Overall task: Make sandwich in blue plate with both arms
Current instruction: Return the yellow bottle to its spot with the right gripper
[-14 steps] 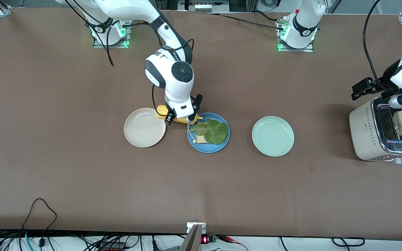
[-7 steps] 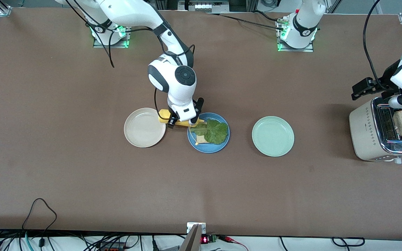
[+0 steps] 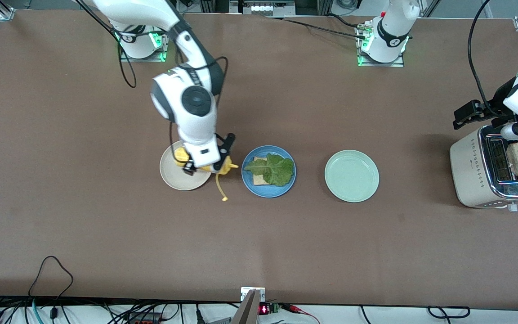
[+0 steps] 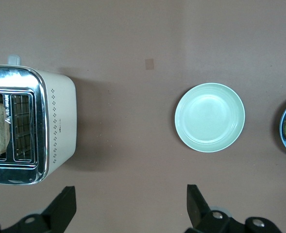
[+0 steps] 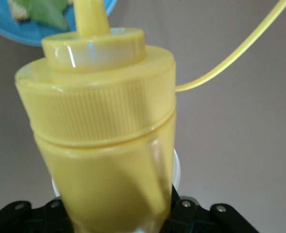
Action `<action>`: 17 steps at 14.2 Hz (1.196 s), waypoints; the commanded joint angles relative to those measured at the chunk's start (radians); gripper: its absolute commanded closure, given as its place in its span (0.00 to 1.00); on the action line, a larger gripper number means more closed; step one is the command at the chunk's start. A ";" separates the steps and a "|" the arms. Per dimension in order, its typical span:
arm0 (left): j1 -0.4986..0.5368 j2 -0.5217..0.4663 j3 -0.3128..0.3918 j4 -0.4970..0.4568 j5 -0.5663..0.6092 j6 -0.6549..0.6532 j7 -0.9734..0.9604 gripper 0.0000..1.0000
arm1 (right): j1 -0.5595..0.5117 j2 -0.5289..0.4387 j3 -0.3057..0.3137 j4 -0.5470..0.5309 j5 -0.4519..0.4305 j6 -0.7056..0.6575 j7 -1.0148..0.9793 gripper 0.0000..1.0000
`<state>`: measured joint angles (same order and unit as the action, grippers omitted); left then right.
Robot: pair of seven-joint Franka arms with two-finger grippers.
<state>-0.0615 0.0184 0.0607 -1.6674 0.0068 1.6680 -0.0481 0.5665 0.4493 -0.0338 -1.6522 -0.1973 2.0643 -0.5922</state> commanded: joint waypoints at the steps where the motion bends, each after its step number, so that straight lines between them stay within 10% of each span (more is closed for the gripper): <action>1: 0.003 0.003 0.001 0.011 -0.008 -0.013 0.011 0.00 | -0.225 -0.164 0.119 -0.113 0.080 -0.039 -0.221 1.00; 17: 0.453 0.380 0.013 0.178 -0.004 0.107 0.529 0.00 | -0.985 -0.088 0.135 -0.245 0.827 -0.262 -1.677 1.00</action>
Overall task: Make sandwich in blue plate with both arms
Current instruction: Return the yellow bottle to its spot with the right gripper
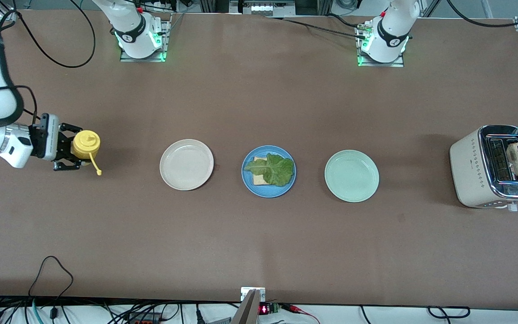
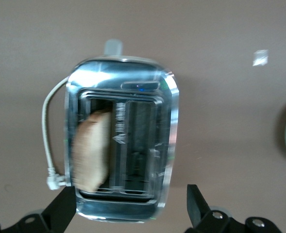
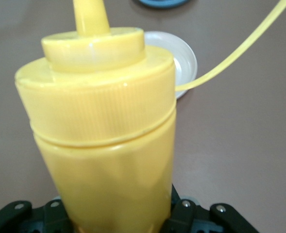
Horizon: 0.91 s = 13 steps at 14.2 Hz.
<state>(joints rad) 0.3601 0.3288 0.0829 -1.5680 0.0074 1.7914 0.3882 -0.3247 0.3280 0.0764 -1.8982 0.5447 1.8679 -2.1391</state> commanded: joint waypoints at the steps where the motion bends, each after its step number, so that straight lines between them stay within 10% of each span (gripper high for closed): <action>1: 0.037 0.084 -0.009 0.086 -0.003 -0.017 0.133 0.00 | -0.134 0.063 0.026 0.002 0.116 -0.088 -0.187 1.00; 13: 0.097 0.148 -0.019 0.069 -0.014 -0.023 0.242 0.28 | -0.315 0.324 0.026 0.036 0.233 -0.191 -0.433 0.98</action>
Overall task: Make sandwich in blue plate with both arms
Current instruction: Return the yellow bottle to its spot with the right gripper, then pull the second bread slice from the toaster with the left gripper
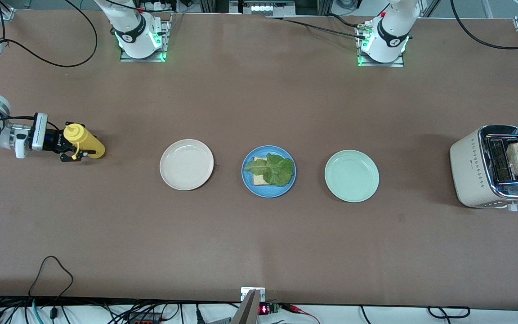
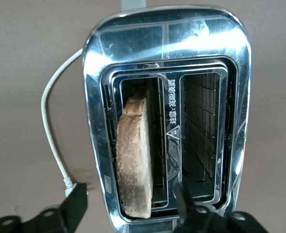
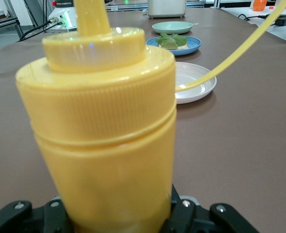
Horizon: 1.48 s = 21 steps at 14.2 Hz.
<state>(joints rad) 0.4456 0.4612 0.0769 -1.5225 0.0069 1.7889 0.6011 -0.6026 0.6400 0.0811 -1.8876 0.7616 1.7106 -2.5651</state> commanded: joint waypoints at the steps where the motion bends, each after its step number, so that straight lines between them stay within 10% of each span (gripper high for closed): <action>1: 0.012 0.022 -0.012 0.022 -0.013 -0.020 0.028 0.34 | -0.042 0.020 0.022 0.027 0.018 -0.034 -0.007 0.96; 4: 0.004 0.027 -0.015 0.022 -0.013 -0.022 0.028 0.58 | -0.055 0.047 0.022 0.033 0.024 -0.032 -0.006 0.76; 9: 0.005 0.031 -0.016 0.024 -0.013 -0.019 0.034 0.92 | -0.062 0.067 0.020 0.053 0.039 -0.037 0.002 0.00; 16: -0.027 -0.049 -0.049 0.249 -0.015 -0.302 0.057 0.99 | -0.086 0.064 0.009 0.149 0.022 -0.110 0.013 0.00; 21: -0.027 -0.124 -0.340 0.309 -0.051 -0.533 -0.313 0.99 | -0.091 0.050 -0.044 0.249 0.019 -0.250 0.037 0.00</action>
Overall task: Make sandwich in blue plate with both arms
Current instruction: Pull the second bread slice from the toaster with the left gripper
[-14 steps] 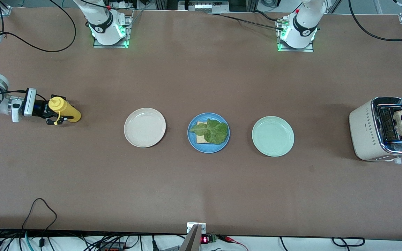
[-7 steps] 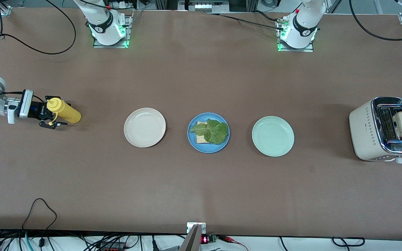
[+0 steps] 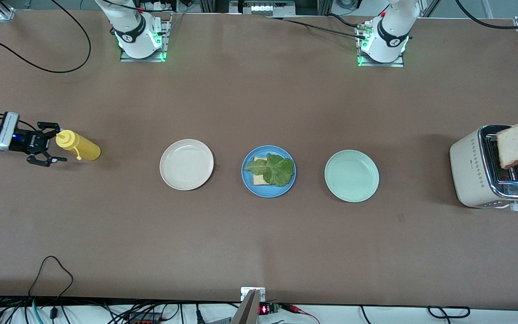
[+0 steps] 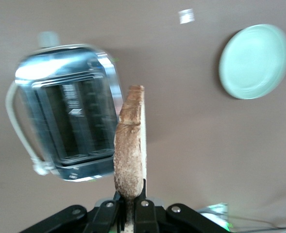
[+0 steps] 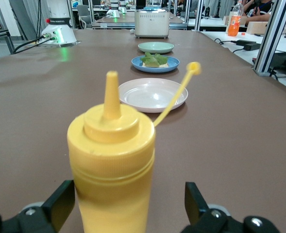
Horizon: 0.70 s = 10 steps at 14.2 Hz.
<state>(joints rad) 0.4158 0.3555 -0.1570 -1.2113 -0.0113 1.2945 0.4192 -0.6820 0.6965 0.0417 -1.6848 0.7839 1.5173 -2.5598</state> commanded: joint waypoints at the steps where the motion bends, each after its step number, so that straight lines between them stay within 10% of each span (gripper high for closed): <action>1: 0.000 -0.015 -0.152 -0.023 -0.095 -0.041 -0.207 0.99 | -0.011 -0.015 -0.011 0.062 -0.018 -0.069 0.067 0.00; 10: -0.158 0.026 -0.373 -0.462 -0.509 0.608 -0.465 0.99 | 0.051 -0.271 -0.011 0.195 -0.196 -0.100 0.462 0.00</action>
<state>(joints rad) 0.2646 0.4161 -0.4804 -1.5663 -0.4741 1.7760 -0.0231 -0.6733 0.5324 0.0307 -1.4934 0.6513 1.4252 -2.2205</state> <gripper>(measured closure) 0.907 0.000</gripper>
